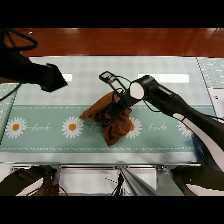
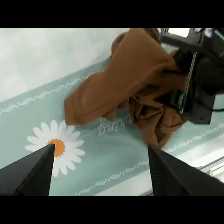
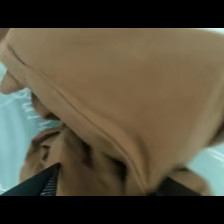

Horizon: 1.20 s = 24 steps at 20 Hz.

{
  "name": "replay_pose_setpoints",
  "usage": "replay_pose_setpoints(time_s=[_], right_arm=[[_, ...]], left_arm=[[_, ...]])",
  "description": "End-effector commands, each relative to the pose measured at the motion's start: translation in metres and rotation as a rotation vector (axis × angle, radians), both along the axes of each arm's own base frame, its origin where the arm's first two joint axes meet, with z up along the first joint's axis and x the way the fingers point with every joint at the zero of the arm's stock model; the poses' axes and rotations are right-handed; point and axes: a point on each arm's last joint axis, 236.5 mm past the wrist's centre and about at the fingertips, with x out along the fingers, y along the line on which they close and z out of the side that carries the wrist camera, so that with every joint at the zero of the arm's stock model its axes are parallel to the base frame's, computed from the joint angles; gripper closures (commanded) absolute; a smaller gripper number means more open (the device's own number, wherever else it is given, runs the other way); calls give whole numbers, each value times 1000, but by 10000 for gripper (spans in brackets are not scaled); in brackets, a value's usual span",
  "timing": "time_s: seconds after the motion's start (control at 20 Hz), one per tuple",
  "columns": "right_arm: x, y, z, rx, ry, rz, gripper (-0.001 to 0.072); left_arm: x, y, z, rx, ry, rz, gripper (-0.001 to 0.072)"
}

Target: Fold the shirts.

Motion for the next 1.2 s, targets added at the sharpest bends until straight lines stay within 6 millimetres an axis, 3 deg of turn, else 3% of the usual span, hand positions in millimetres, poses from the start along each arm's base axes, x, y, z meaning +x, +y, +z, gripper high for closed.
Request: replay_pose_setpoints(time_s=[0.0,0.1,0.2,0.3,0.4,0.6,0.8,0.95,1.15], right_arm=[[19,-40,37,-34,-69,-25,142],[40,-96,76,-91,-185,-105,142],[57,-162,103,-155,-256,-232,151],[61,-220,108,-156,-205,-382,155],[60,-249,101,-50,-108,-512,154],[47,-274,70,98,44,-627,154],[27,-277,31,75,130,-628,154],[15,-273,11,76,180,-631,154],[12,-271,7,82,195,-634,154]], left_arm=[[0,-12,-45,-21,82,-16,-1],[-9,-13,-77,-6,155,-36,-1],[-21,-13,-114,10,234,-54,-1],[-29,-13,-146,14,277,-63,-1],[-33,-10,-178,24,296,-56,-1],[-26,4,-221,13,295,38,-1],[-3,30,-233,-77,286,163,1],[9,22,-237,-261,367,214,1],[8,-2,-260,-379,502,208,0]])
